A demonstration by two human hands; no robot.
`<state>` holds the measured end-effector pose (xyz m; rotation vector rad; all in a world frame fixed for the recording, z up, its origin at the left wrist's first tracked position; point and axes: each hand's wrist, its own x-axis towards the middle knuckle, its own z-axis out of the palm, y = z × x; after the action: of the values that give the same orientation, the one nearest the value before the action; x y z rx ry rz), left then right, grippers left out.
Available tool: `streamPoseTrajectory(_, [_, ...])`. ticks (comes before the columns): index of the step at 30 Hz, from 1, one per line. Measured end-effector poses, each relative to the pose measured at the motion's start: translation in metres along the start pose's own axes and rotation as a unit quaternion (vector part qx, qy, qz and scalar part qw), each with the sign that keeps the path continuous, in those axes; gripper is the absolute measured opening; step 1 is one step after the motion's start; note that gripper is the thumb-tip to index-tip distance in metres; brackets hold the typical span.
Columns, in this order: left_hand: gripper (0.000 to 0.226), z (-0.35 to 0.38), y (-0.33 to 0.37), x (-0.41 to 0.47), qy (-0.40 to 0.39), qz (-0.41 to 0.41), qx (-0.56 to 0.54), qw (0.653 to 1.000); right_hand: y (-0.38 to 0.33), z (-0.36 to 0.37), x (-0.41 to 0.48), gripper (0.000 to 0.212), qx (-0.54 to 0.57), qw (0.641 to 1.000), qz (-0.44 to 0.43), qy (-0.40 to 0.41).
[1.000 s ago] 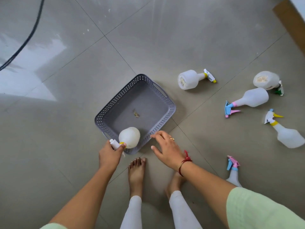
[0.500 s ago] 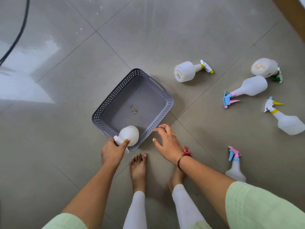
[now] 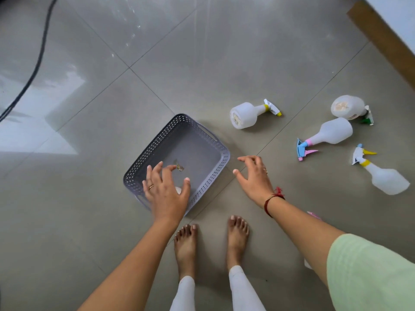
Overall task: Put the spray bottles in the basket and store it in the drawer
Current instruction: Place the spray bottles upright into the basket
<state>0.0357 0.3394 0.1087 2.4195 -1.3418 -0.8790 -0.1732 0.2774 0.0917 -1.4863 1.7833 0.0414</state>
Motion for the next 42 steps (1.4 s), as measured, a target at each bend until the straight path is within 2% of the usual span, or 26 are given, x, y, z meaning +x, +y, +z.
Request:
streamPoseTrajectory(3, [0.039, 0.009, 0.016, 0.022, -0.027, 0.046, 0.029, 0.998, 0.009, -0.014, 0.027, 0.043, 0.002, 1.000, 0.030, 0.003])
streamPoseTrajectory(6, [0.044, 0.019, 0.030, 0.043, -0.052, 0.076, 0.023, 0.995, 0.013, -0.022, 0.056, 0.047, 0.052, 0.995, 0.080, 0.010])
streamPoseTrajectory(9, [0.047, 0.030, 0.044, 0.059, -0.058, 0.080, 0.005, 0.995, 0.012, -0.028, 0.082, 0.051, 0.114, 0.985, 0.125, 0.027])
streamPoseTrajectory(14, [0.049, 0.055, 0.066, 0.069, -0.112, 0.097, 0.016, 0.989, 0.005, -0.028, 0.112, 0.061, 0.187, 0.968, 0.166, 0.035])
streamPoseTrajectory(16, [0.047, 0.068, 0.071, 0.076, -0.123, 0.111, 0.013, 0.986, 0.002, -0.026, 0.129, 0.073, 0.253, 0.942, 0.216, 0.035])
streamPoseTrajectory(19, [0.046, 0.086, 0.071, 0.093, -0.136, 0.130, 0.008, 0.982, -0.001, -0.018, 0.160, 0.083, 0.402, 0.864, 0.300, 0.037])
streamPoseTrajectory(21, [0.046, 0.098, 0.072, 0.109, -0.136, 0.139, 0.002, 0.981, -0.003, -0.013, 0.187, 0.086, 0.471, 0.820, 0.325, 0.025])
streamPoseTrajectory(23, [0.045, 0.107, 0.074, 0.124, -0.120, 0.135, -0.021, 0.983, -0.004, -0.006, 0.215, 0.088, 0.505, 0.792, 0.341, 0.028])
streamPoseTrajectory(27, [0.042, 0.125, 0.088, 0.145, -0.090, 0.111, -0.096, 0.985, 0.002, -0.002, 0.258, 0.093, 0.490, 0.784, 0.380, 0.030])
streamPoseTrajectory(33, [0.037, 0.119, 0.085, 0.139, -0.135, 0.092, -0.110, 0.980, 0.001, 0.000, 0.255, 0.073, 0.559, 0.752, 0.346, 0.044])
streamPoseTrajectory(35, [0.035, 0.106, 0.083, 0.129, -0.138, 0.079, -0.110, 0.981, -0.004, -0.004, 0.238, 0.073, 0.570, 0.756, 0.316, 0.061])
streamPoseTrajectory(36, [0.035, 0.095, 0.083, 0.123, -0.137, 0.071, -0.113, 0.982, -0.009, -0.007, 0.225, 0.074, 0.559, 0.769, 0.302, 0.068])
streamPoseTrajectory(39, [0.038, 0.059, 0.089, 0.106, -0.120, 0.050, -0.128, 0.983, -0.027, -0.013, 0.175, 0.076, 0.454, 0.853, 0.250, 0.065])
streamPoseTrajectory(42, [0.044, 0.015, 0.094, 0.094, -0.064, -0.002, -0.173, 0.983, -0.049, -0.012, 0.124, 0.070, 0.327, 0.935, 0.137, 0.005])
